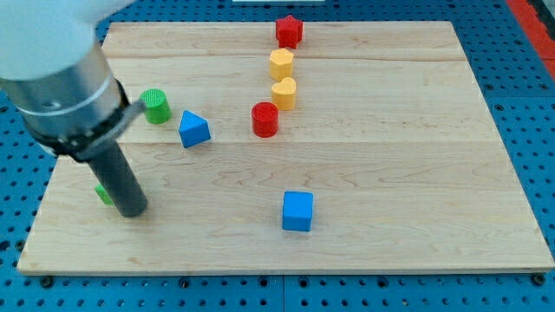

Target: Push the green star along with green circle slightly up

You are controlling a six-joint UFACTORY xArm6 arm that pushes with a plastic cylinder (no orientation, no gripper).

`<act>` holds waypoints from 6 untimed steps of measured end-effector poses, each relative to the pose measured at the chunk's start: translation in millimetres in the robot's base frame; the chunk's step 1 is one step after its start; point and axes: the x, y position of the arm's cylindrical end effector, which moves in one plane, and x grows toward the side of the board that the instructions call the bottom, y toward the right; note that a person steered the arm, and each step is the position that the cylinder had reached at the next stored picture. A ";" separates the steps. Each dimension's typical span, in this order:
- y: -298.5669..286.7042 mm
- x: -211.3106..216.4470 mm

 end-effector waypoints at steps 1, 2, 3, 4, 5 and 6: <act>-6.3 -41.9; 12.5 -7.6; -56.7 -35.8; -47.1 -97.4; -20.2 -128.3; -13.3 -168.6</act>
